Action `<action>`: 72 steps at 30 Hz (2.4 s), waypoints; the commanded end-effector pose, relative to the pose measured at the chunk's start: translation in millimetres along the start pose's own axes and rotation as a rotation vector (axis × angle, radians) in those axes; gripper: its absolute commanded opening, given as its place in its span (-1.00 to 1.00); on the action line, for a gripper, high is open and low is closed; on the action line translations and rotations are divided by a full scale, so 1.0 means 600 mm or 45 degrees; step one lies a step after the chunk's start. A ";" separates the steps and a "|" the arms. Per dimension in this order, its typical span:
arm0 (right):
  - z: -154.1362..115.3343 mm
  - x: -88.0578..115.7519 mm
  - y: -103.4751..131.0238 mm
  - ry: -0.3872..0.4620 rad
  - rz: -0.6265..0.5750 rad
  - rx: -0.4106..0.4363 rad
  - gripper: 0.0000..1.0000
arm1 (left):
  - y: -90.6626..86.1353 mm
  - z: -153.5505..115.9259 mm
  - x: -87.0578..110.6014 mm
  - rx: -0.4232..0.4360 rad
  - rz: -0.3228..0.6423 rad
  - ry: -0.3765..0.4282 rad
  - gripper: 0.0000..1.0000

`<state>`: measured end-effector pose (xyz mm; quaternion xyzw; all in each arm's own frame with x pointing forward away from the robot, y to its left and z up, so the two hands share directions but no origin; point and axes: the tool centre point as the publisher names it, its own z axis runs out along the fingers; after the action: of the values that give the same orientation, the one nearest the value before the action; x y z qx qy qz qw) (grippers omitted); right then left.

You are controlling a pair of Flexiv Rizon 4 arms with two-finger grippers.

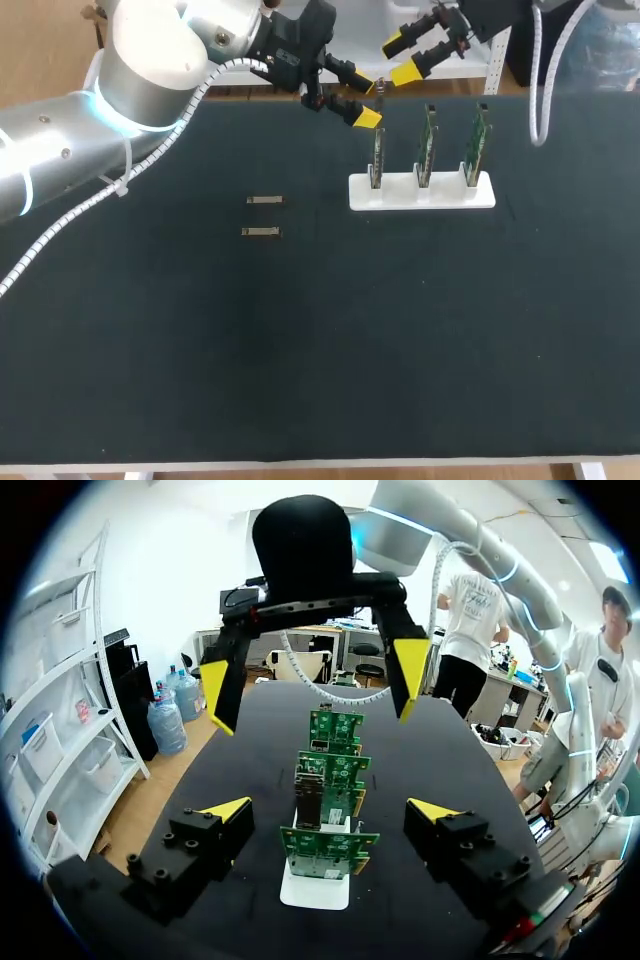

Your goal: Pick up the optical module with the left hand, and insert it into the network port with the right hand.

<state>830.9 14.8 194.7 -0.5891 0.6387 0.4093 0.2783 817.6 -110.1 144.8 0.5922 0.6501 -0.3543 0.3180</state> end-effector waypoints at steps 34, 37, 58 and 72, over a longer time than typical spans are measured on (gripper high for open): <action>0.016 -0.009 -0.011 0.008 -0.046 -0.415 -1.00 | 0.000 0.000 0.000 -0.002 0.002 0.001 1.00; 0.020 -0.007 -0.012 0.012 -0.043 -0.419 -1.00 | 0.000 0.000 0.000 -0.002 0.002 0.001 1.00; 0.031 0.008 -0.021 0.033 -0.021 -0.436 -1.00 | 0.000 0.000 0.000 -0.002 0.002 0.001 1.00; 0.037 0.017 -0.023 0.035 -0.005 -0.448 -1.00 | 0.000 0.000 0.000 -0.002 0.002 0.001 1.00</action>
<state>831.2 27.7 173.3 -0.5966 0.6394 0.4006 0.2735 817.7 -110.1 144.8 0.5922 0.6501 -0.3543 0.3180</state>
